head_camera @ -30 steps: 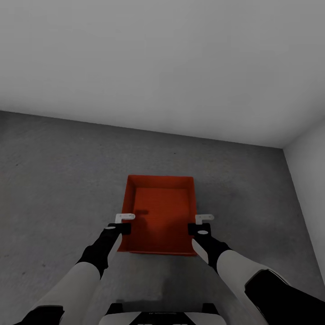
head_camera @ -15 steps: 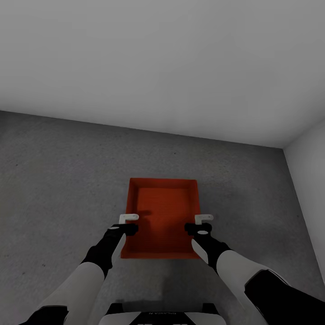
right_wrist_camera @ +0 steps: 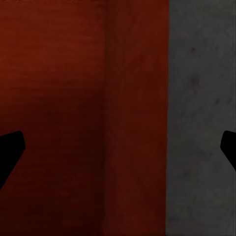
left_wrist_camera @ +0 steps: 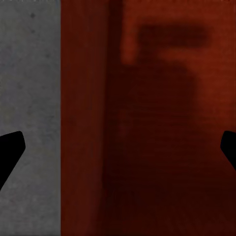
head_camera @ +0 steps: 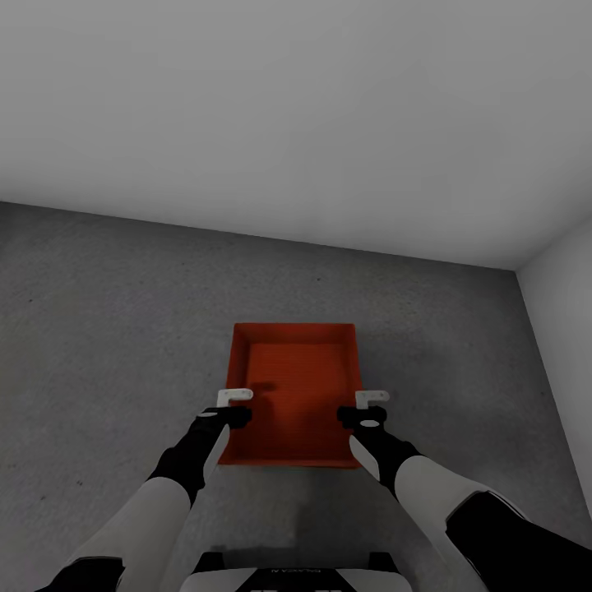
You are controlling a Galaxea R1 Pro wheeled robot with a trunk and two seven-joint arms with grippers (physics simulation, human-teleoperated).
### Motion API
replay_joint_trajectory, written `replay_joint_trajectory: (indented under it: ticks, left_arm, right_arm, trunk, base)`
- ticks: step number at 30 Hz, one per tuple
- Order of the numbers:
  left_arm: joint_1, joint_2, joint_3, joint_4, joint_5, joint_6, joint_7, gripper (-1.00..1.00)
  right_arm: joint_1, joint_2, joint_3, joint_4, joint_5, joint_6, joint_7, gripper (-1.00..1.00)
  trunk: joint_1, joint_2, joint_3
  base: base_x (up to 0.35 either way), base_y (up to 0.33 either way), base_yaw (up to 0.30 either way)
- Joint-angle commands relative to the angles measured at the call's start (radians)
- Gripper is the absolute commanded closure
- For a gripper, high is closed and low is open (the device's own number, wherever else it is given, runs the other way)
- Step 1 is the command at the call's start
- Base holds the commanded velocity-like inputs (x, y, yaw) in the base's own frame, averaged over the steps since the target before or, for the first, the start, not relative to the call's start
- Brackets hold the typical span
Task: Move the two storage containers from the living room to the garage. In the garage, place one container on the floor and stack the other container on top of it (either order is fine).
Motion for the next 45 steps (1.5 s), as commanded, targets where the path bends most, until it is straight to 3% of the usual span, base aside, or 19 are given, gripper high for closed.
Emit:
replay_joint_trajectory:
  ticks: [1,7,20,45]
  left_arm:
    - [0.000,-0.001,0.005,-0.002,-0.006,0.005,-0.001,-1.00]
    - [0.000,-0.003,0.005,-0.002,-0.006,0.005,-0.001,-1.00]
    - [0.000,-0.001,0.005,-0.002,0.032,0.005,-0.001,-1.00]
    - [0.000,-0.001,0.005,0.000,0.033,0.005,-0.001,-1.00]
  right_arm:
    - [0.000,0.000,0.009,-0.001,-0.008,0.001,-0.005,-1.00]
    - [0.000,-0.003,0.008,-0.001,-0.008,0.000,-0.006,-1.00]
    - [0.000,-0.002,0.009,-0.001,-0.010,0.000,-0.007,-1.00]
    - [0.000,-0.002,0.008,0.000,-0.010,0.000,-0.010,-1.00]
  trunk:
    - [0.000,0.000,0.000]
    - [0.000,0.000,0.000]
    - [-0.050,0.091,0.040]
    - [-0.146,0.266,0.119]
  base:
    - [0.000,0.000,0.000]
    - [0.000,0.000,0.000]
    - [0.000,0.000,0.000]
    - [0.000,0.000,0.000]
